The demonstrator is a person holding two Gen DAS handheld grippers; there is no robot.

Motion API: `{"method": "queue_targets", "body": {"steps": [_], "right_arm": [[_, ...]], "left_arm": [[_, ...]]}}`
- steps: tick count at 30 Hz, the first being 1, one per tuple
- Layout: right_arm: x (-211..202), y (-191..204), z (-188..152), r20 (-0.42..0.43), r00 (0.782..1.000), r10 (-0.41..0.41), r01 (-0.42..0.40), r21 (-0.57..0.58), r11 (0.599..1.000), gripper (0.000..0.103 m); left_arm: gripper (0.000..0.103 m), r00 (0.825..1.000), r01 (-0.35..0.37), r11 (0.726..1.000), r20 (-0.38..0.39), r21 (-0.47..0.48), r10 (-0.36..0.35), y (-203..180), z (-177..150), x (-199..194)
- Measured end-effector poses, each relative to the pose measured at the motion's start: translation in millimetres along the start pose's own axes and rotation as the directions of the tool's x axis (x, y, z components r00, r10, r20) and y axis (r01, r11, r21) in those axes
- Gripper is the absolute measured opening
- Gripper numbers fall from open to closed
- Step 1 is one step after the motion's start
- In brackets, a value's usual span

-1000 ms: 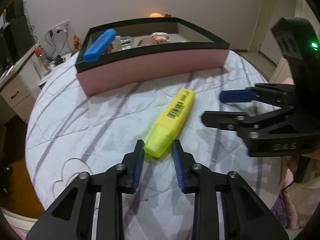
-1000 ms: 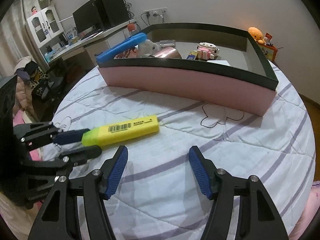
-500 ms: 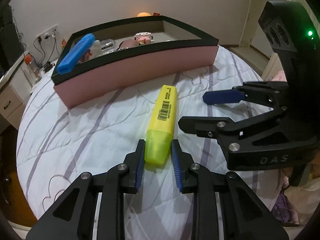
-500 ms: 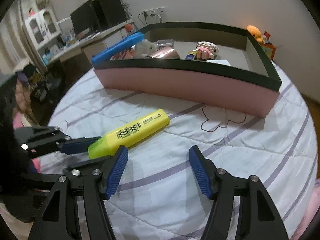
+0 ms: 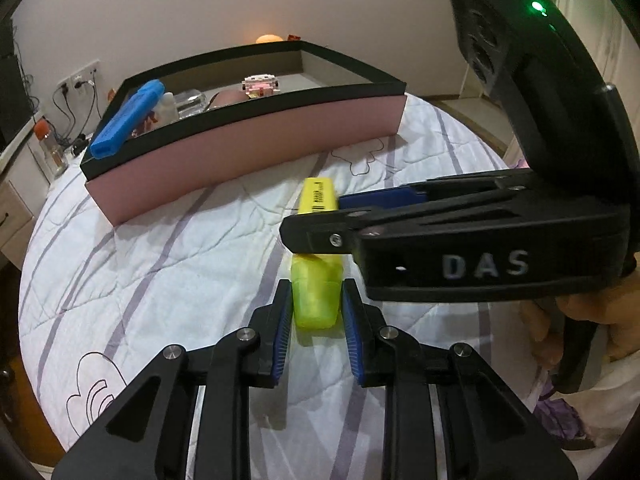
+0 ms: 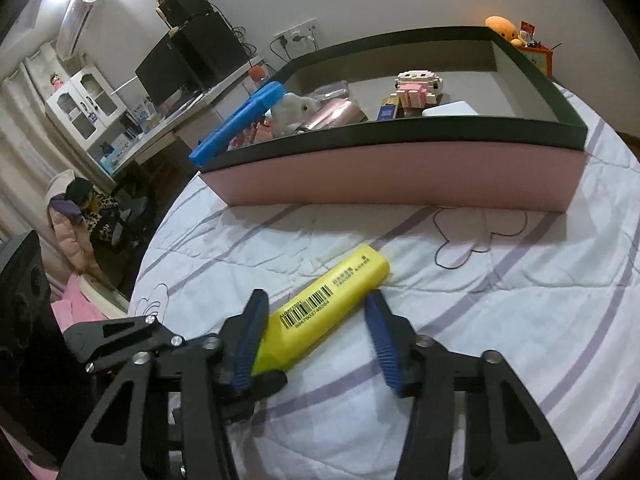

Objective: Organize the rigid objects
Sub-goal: 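Grasp the yellow highlighter with the left tool while the right tool approaches it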

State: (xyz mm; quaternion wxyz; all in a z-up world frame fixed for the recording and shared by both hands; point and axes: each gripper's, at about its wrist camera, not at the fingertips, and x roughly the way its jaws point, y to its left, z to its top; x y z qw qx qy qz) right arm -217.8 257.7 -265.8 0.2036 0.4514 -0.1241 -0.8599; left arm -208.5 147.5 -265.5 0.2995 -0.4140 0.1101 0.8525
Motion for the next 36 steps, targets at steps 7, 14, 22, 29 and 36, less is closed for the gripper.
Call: {"method": "queue_targets", "body": {"steps": [7, 14, 22, 29, 36], "right_arm": [[-0.7, 7.3, -0.7, 0.013, 1.0, -0.017, 0.017, -0.025, 1.0, 0.021], [-6.2, 2.8, 0.4, -0.003, 1.0, -0.001, 0.001, -0.013, 1.0, 0.01], [-2.8, -0.1, -1.1, -0.022, 1.0, 0.0, 0.0, 0.029, 1.0, 0.01], [4.6, -2.8, 1.6, -0.028, 0.999, 0.022, -0.02, 0.071, 0.997, 0.011], [20.6, 10.3, 6.0, -0.048, 0.999, 0.022, -0.019, 0.052, 0.998, 0.037]], "left_arm": [[0.025, 1.0, -0.022, 1.0, -0.014, 0.002, 0.022, -1.6, 0.7, 3.9], [0.025, 0.999, -0.038, 0.999, -0.012, 0.02, 0.038, -3.7, -0.2, 4.3], [0.026, 0.998, -0.062, 0.998, -0.016, 0.016, 0.062, -5.5, 0.5, 5.7], [0.027, 0.998, -0.069, 0.998, -0.003, -0.004, 0.069, 0.3, 1.0, 6.6], [0.028, 0.999, -0.041, 0.999, 0.013, -0.011, 0.041, 5.3, -0.6, 5.8]]}}
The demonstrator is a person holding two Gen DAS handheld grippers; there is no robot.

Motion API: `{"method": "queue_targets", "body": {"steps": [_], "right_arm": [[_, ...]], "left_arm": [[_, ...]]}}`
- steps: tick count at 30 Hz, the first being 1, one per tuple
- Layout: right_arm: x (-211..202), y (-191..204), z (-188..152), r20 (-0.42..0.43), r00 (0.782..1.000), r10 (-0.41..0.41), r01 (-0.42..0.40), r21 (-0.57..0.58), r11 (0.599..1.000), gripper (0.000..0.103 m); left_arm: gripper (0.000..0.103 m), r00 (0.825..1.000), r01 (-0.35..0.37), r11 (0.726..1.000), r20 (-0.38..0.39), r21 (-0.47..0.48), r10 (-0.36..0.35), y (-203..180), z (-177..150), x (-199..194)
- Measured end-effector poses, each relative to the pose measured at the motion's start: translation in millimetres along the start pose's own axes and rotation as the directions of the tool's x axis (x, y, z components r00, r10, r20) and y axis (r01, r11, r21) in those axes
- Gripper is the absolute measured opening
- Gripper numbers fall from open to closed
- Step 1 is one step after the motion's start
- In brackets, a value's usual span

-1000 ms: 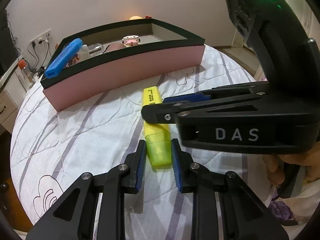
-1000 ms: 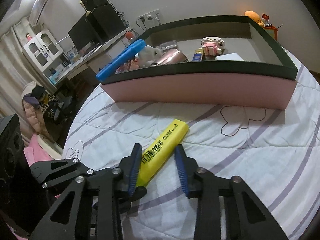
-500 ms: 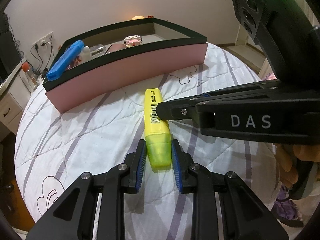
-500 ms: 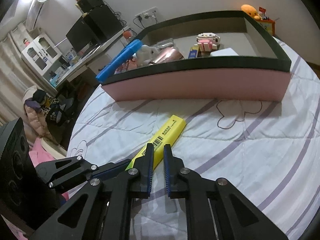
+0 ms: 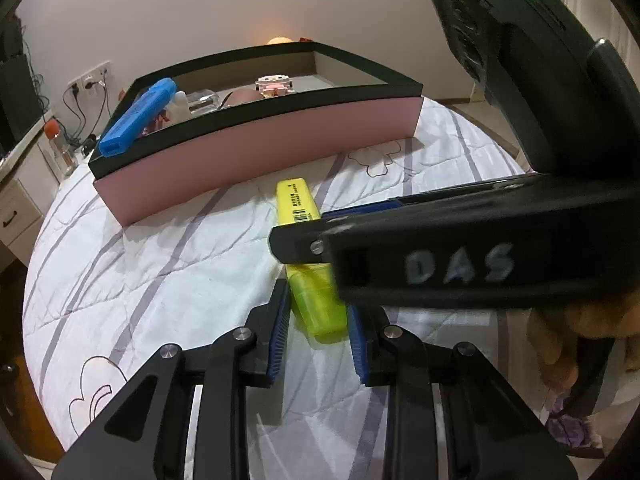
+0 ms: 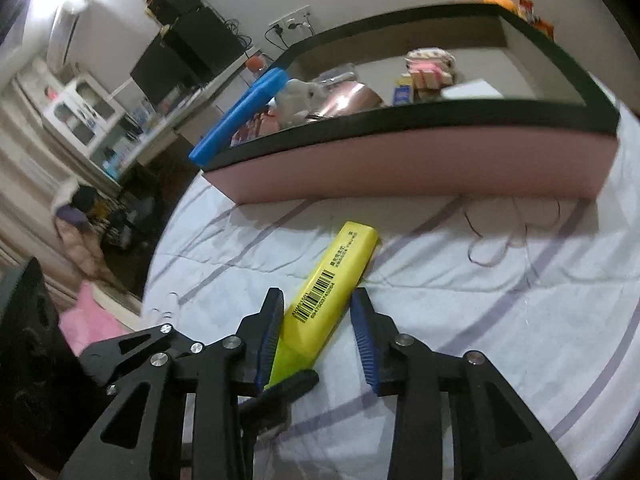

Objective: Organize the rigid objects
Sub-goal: 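Grasp the yellow highlighter with the left tool while the right tool approaches it, then grasp the yellow highlighter with the right tool and lift it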

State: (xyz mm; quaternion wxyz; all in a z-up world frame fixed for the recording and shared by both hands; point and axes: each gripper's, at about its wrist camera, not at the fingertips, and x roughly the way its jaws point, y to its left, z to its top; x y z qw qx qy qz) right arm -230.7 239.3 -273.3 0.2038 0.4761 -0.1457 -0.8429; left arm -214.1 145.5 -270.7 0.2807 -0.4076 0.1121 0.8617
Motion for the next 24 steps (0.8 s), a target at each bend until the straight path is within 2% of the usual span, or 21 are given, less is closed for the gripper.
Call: {"method": "queue_targets", "body": {"steps": [8, 14, 18, 24], "right_arm": [[2.5, 13.6, 0.4, 0.011, 0.998, -0.068, 0.069, -0.094, 0.993, 0.036], [-4.6, 14.7, 0.6, 0.018, 0.998, -0.053, 0.055, -0.091, 0.994, 0.033], [-13.3, 14.5, 2.2, 0.034, 0.999, -0.039, 0.042, -0.087, 0.995, 0.023], [-18.5, 7.2, 3.7, 0.032, 0.999, -0.022, 0.024, -0.07, 0.997, 0.021]], "left_arm": [[0.029, 1.0, -0.002, 1.0, -0.003, 0.003, 0.002, -0.1, 1.0, 0.8], [0.029, 1.0, 0.003, 1.0, -0.006, 0.0, -0.003, 0.6, 2.7, -1.4], [0.029, 1.0, -0.002, 1.0, -0.004, -0.002, 0.002, 1.3, 4.6, -3.5], [0.028, 1.0, -0.005, 1.0, -0.001, 0.01, 0.005, -2.5, 8.2, -4.5]]}}
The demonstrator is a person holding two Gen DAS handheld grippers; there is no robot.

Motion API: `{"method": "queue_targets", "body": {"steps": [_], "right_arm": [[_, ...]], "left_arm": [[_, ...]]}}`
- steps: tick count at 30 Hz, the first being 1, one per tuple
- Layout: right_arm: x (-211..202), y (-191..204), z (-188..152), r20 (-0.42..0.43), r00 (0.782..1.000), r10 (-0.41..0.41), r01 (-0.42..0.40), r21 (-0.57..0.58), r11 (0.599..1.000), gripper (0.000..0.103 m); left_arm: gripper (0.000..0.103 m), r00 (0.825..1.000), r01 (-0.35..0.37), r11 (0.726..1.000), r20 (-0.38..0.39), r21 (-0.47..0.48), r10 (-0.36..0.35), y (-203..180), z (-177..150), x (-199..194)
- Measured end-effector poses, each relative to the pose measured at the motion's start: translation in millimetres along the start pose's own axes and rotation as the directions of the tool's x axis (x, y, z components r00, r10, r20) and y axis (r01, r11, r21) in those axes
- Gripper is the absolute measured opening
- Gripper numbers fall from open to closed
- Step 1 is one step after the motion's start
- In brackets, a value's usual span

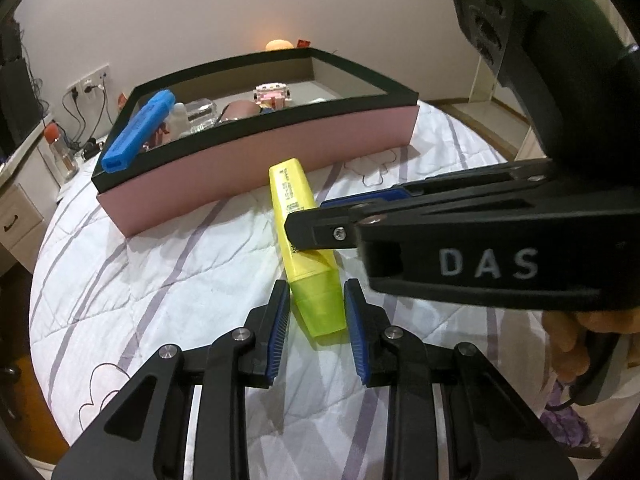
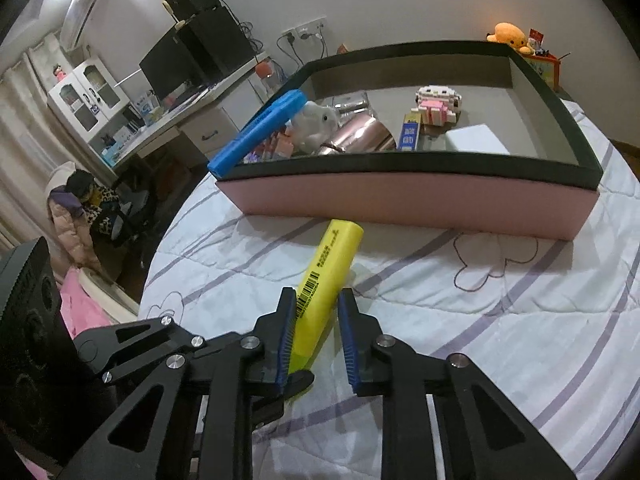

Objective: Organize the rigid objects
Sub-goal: 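Grasp the yellow highlighter with the right tool and lift it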

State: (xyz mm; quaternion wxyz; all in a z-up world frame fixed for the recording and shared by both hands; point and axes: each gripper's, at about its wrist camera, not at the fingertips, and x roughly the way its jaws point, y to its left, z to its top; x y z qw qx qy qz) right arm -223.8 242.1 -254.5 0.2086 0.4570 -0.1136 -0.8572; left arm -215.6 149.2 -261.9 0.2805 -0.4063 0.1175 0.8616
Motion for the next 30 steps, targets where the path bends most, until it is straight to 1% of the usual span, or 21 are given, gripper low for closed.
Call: {"method": "queue_targets", "body": {"steps": [5, 8, 11, 14, 15, 18, 22, 23, 24, 26, 28, 30], "right_arm": [[9.9, -10.5, -2.7, -0.046, 0.998, 0.04, -0.039, 0.036, 0.999, 0.021], [14.1, -19.0, -3.1, -0.041, 0.996, 0.084, -0.081, 0.079, 0.994, 0.021], [17.9, -22.7, -3.0, -0.04, 0.993, 0.11, -0.106, 0.1, 0.989, 0.024], [17.1, -19.3, -4.7, -0.013, 0.995, 0.102, -0.1, 0.095, 0.99, 0.023], [14.7, -17.5, -5.1, 0.0, 0.995, 0.098, -0.098, 0.092, 0.991, 0.021], [10.8, -16.2, -3.8, 0.009, 0.994, 0.113, -0.113, 0.089, 0.99, 0.018], [4.7, -12.9, -1.4, 0.015, 0.994, 0.112, -0.113, 0.069, 0.991, 0.014], [3.8, -12.7, -1.1, 0.019, 0.994, 0.112, -0.113, 0.066, 0.991, 0.011], [2.8, -13.3, -1.1, 0.018, 0.993, 0.118, -0.119, 0.067, 0.991, 0.005], [3.7, -13.5, -1.7, 0.01, 0.991, 0.136, -0.137, 0.069, 0.988, 0.005], [6.9, -13.7, -1.9, 0.001, 0.992, 0.123, -0.123, 0.072, 0.99, 0.006], [10.1, -19.6, -2.5, 0.005, 0.989, 0.146, -0.145, 0.112, 0.983, 0.007]], "left_arm": [[0.028, 1.0, 0.012, 1.0, -0.009, -0.018, -0.012, 3.0, -3.8, 6.0], [0.029, 1.0, 0.016, 1.0, -0.004, -0.024, -0.016, 5.5, -3.5, 6.5], [0.029, 1.0, 0.013, 0.999, -0.001, -0.029, -0.013, 6.8, -2.5, 7.2], [0.029, 1.0, 0.013, 0.999, 0.003, -0.033, -0.013, 7.4, -1.7, 6.7], [0.029, 1.0, 0.015, 0.999, 0.003, -0.032, -0.014, 7.9, -1.5, 6.3], [0.029, 1.0, 0.022, 0.999, 0.009, -0.041, -0.022, 10.4, -1.0, 3.3], [0.028, 0.999, 0.021, 0.999, 0.025, -0.037, -0.02, 10.9, 1.5, -2.8], [0.028, 0.999, 0.023, 0.999, 0.032, -0.04, -0.022, 11.8, 2.2, -4.8], [0.027, 0.999, 0.028, 0.999, 0.043, -0.047, -0.026, 13.0, 3.4, -7.5], [0.025, 0.997, 0.049, 0.997, 0.062, -0.052, -0.045, 14.0, 5.8, -11.6], [0.025, 0.999, 0.026, 0.999, 0.042, -0.036, -0.025, 12.2, 7.5, -9.1], [0.025, 1.0, 0.009, 1.0, 0.013, -0.029, -0.009, 10.9, 6.4, -1.7]]}}
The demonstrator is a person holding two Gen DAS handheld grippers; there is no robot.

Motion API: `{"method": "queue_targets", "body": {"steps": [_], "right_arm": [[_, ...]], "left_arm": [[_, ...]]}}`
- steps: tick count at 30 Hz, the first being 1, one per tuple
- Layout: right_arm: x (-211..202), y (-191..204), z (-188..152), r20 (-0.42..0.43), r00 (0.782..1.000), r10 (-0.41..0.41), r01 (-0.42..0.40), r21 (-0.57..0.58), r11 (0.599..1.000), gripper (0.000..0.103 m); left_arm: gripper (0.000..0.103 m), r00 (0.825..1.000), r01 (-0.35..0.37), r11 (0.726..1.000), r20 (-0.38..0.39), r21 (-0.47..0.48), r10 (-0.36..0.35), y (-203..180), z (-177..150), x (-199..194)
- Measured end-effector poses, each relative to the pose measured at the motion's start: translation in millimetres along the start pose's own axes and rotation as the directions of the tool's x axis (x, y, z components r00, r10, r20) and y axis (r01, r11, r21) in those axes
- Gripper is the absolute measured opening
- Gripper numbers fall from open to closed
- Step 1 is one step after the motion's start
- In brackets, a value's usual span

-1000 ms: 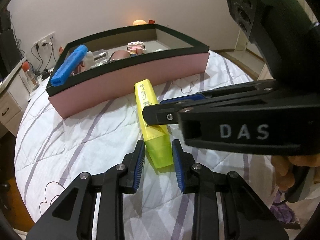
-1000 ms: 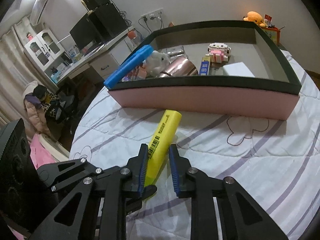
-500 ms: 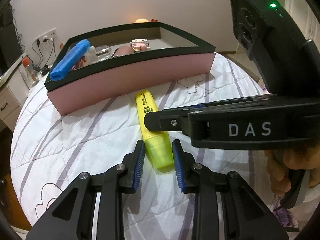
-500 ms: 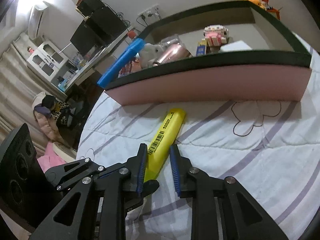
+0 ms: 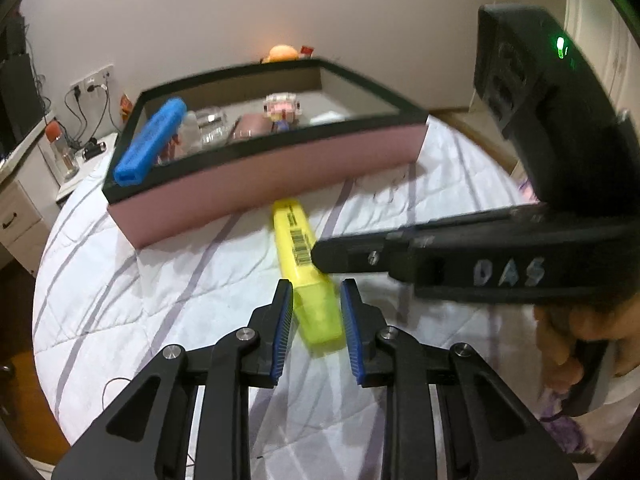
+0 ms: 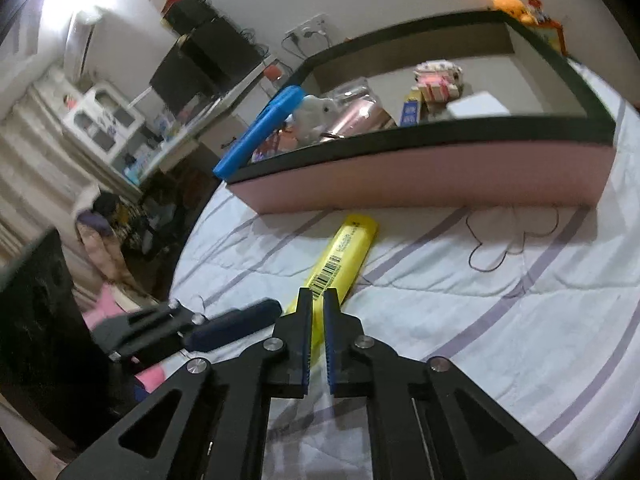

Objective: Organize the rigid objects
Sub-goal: 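Grasp the yellow highlighter with the right tool and lift it, then carry the yellow highlighter into the pink box and open the right tool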

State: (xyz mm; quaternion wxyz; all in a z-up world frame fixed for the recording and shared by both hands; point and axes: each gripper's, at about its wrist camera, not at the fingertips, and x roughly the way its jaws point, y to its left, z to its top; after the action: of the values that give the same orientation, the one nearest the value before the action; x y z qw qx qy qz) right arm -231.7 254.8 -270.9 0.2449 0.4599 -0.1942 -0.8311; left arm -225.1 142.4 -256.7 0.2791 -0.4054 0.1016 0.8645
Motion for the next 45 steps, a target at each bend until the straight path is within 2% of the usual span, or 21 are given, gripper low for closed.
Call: {"method": "queue_targets", "body": {"steps": [3, 6, 8, 9, 11, 18, 23, 30, 45], "right_arm": [[3.3, -7.7, -2.1, -0.005, 1.0, -0.013, 0.013, 0.054, 0.998, 0.008], [5.3, -11.2, -0.5, -0.002, 1.0, -0.005, 0.005, 0.078, 0.997, 0.012], [8.8, -14.9, 1.9, -0.004, 1.0, 0.022, -0.021, 0.103, 0.994, 0.018], [12.5, -17.5, 2.9, -0.014, 0.999, 0.032, -0.03, 0.122, 0.992, 0.025], [18.1, -19.3, 3.7, -0.023, 0.999, 0.046, -0.042, 0.134, 0.99, 0.027], [29.3, -25.0, 9.0, -0.016, 0.995, 0.099, -0.095, 0.16, 0.983, 0.027], [29.7, -11.0, 9.3, -0.008, 0.995, 0.097, -0.095, 0.104, 0.99, 0.017], [3.4, 8.5, 8.9, 0.036, 0.997, 0.071, -0.072, 0.034, 0.997, 0.016], [-47.2, 16.3, 16.9, 0.146, 0.989, 0.014, -0.009, -0.037, 0.999, 0.015]], "left_arm": [[0.027, 1.0, 0.011, 1.0, 0.003, -0.023, -0.011, 2.8, -3.4, 2.0], [0.029, 1.0, -0.001, 1.0, -0.014, -0.008, 0.0, 0.0, -4.2, 7.7], [0.029, 1.0, 0.004, 1.0, -0.031, 0.004, -0.004, -4.1, -4.4, 14.2], [0.029, 1.0, 0.004, 1.0, -0.023, 0.012, -0.003, -6.1, -4.1, 15.2], [0.029, 1.0, 0.005, 1.0, -0.02, 0.011, -0.005, -5.3, -2.9, 16.9], [0.027, 0.999, 0.043, 0.999, -0.018, 0.01, -0.043, 1.1, -1.1, 17.4], [0.027, 0.999, 0.033, 0.999, -0.026, 0.013, -0.033, -1.6, 0.8, 17.3], [0.025, 1.0, -0.002, 1.0, -0.02, 0.018, 0.003, -3.4, 7.4, 10.2], [0.025, 0.999, -0.008, 0.994, 0.033, 0.111, 0.004, -26.9, 38.5, -11.4]]}}
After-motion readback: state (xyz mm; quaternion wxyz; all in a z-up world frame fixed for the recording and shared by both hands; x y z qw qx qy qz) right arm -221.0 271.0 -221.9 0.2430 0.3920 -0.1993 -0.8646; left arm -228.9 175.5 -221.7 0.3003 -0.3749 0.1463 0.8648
